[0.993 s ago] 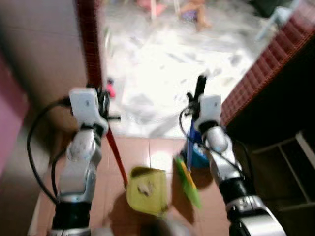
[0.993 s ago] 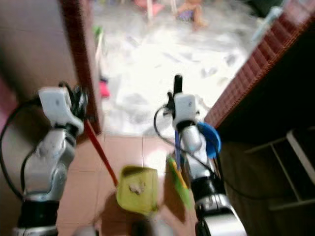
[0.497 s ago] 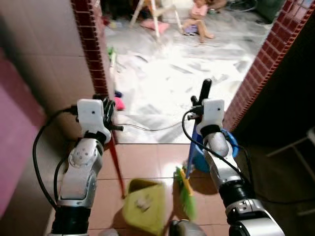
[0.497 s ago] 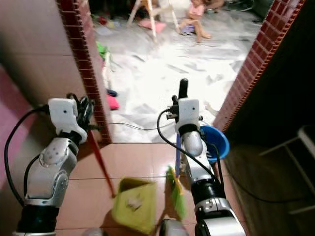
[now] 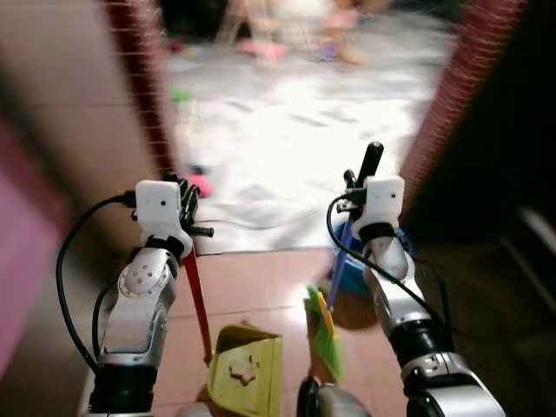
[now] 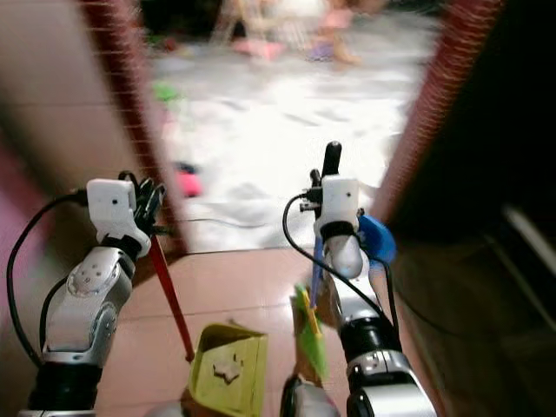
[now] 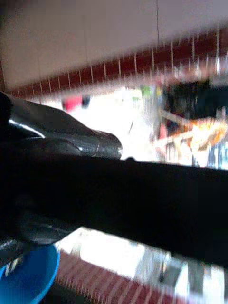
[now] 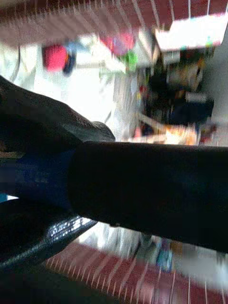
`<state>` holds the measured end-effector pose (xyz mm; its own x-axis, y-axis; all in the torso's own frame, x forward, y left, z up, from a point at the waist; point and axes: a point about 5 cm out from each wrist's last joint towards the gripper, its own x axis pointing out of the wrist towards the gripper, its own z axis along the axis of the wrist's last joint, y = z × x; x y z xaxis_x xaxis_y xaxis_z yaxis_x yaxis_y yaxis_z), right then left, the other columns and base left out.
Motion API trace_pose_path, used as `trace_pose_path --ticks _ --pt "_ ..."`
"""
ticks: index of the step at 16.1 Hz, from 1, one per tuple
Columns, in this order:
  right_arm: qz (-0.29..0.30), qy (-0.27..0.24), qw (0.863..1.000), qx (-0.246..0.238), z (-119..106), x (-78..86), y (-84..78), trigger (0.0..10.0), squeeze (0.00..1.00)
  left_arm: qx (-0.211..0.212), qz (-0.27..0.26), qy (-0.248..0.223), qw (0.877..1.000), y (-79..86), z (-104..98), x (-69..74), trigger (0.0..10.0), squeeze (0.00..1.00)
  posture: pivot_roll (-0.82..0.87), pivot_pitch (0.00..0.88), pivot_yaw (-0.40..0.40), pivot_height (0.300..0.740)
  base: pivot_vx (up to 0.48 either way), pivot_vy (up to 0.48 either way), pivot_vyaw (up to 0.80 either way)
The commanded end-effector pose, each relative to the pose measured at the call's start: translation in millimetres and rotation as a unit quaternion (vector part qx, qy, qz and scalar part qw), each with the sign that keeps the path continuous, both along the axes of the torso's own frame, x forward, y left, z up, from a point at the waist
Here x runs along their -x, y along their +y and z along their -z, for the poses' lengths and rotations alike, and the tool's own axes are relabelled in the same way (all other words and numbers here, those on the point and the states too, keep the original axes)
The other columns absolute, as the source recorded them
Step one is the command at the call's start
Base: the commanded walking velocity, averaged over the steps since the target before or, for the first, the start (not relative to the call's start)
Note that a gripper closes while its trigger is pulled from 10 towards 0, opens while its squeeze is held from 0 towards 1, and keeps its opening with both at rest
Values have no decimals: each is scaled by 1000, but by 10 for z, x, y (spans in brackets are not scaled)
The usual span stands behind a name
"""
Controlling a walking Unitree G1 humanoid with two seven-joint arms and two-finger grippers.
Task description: Sweep floor
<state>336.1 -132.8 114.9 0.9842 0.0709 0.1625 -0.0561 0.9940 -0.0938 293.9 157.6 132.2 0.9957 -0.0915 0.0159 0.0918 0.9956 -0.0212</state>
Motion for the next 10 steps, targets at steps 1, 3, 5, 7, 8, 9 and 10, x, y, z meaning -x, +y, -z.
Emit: trace_pose_path --ticks 1,3,5,7,8,9,10 --pt "1 -12 1000 18 -81 -55 -76 10000 0 13 -1 -27 1000 -21 -90 2 10000 0 74 0 -44 740 0 480 -800" --pt "-4 -14 1000 20 -100 -74 -56 10000 0 11 4 -27 1000 -35 -80 21 10000 0 77 0 -53 740 0 480 -800" --pt "-12 -14 1000 20 -103 -85 -13 10000 0 10 6 -29 1000 -34 -81 25 10000 0 80 0 -56 740 0 480 -791" --pt "-16 -14 1000 21 -106 -88 -3 10000 0 12 3 -29 1000 -19 -83 25 10000 0 81 0 -61 740 0 480 -778" --pt "-16 -15 1000 21 -104 -89 -6 10000 0 15 1 -29 999 -17 -81 30 10000 0 78 0 -62 740 0 480 -738" --pt "-15 -14 1000 22 -101 -88 -16 10000 0 15 1 -29 999 -22 -77 34 10000 0 78 0 -62 740 0 480 -725" --pt "-14 -14 1000 23 -96 -88 -26 10000 0 16 3 -27 999 -34 -64 39 10000 0 73 0 -61 740 0 480 -725"
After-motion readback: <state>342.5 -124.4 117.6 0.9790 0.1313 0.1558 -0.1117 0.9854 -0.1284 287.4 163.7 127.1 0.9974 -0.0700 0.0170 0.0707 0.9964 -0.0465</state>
